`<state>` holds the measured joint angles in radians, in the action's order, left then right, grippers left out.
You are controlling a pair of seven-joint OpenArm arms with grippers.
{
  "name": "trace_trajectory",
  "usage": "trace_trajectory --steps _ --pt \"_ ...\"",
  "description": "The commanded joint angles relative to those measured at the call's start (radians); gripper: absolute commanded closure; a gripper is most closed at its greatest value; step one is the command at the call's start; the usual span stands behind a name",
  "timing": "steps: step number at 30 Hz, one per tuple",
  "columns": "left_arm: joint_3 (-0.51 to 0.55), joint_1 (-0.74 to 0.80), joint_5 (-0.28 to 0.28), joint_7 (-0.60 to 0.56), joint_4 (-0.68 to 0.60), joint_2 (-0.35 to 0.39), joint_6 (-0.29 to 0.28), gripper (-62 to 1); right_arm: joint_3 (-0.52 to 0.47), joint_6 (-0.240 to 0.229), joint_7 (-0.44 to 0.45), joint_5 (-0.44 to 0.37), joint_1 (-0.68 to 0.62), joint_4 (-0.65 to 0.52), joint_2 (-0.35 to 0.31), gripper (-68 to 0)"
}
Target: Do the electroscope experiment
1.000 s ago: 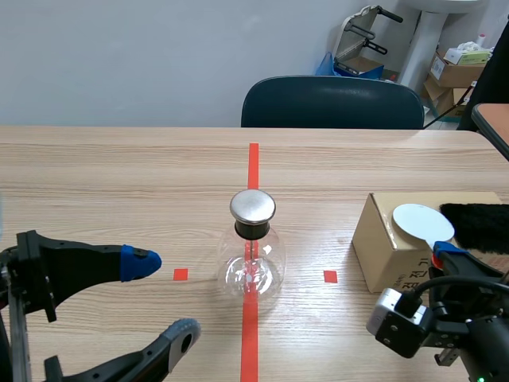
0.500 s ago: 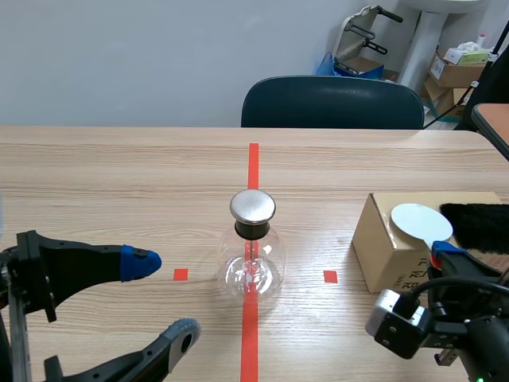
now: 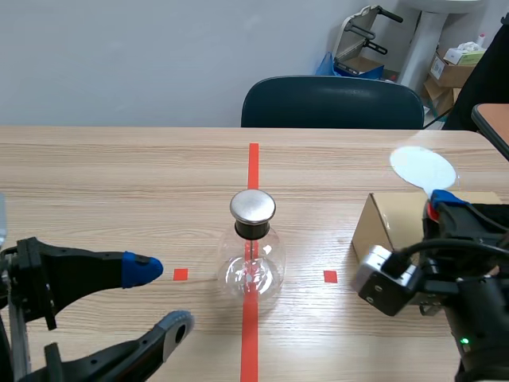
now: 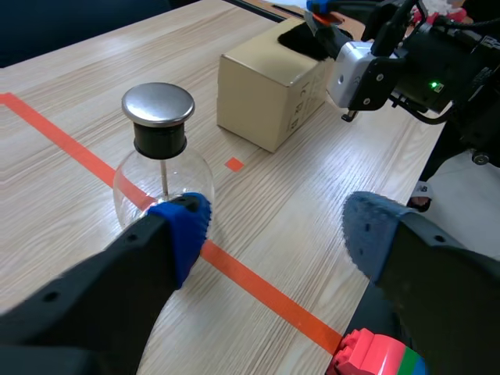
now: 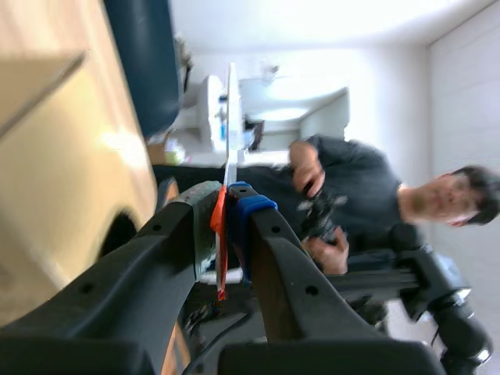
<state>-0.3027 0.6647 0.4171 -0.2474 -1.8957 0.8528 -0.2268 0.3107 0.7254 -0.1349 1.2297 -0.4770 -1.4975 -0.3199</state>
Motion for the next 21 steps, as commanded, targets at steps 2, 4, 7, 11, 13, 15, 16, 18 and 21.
trace_trajectory --steps 2,4,7,11,13,15,16,18,21 --pt "0.001 -0.003 0.006 -0.014 -0.02 -0.029 0.002 -24.4 0.056 0.058 -0.074 0.024 0.053 -0.011 -0.024 -2.0" --pt "0.001 -0.003 0.005 -0.014 -0.02 -0.05 0.005 -16.8 0.093 0.058 -0.126 0.043 0.08 -0.011 -0.024 -2.0" --pt "0.001 -0.003 -0.024 0.021 -0.02 -0.091 0.006 -8.3 0.136 0.058 -0.178 0.082 0.108 -0.011 -0.024 -2.0" --pt "0.001 -0.003 -0.127 0.088 -0.013 -0.158 0.008 -3.9 0.182 0.051 -0.238 0.13 0.127 -0.006 -0.024 -2.0" --pt "0.001 -0.003 -0.186 0.109 -0.002 -0.195 0.009 -3.9 0.202 0.04 -0.257 0.143 0.135 0.0 -0.024 -2.0" --pt "0.001 -0.003 -0.236 0.117 0.013 -0.234 0.027 -4.0 0.222 0.036 -0.278 0.155 0.148 0.01 -0.024 -2.0" --pt "0.001 -0.003 -0.252 0.117 0.021 -0.252 0.036 -4.0 0.229 0.031 -0.284 0.159 0.151 0.014 -0.024 -2.0" --pt "0.001 -0.009 -0.282 0.119 0.043 -0.286 0.043 -4.0 0.245 0.006 -0.299 0.162 0.161 0.023 -0.024 -2.0" --pt "0.001 -0.034 -0.306 0.142 0.084 -0.327 0.045 -4.0 0.268 0.004 -0.317 0.162 0.174 0.037 -0.024 -2.0"
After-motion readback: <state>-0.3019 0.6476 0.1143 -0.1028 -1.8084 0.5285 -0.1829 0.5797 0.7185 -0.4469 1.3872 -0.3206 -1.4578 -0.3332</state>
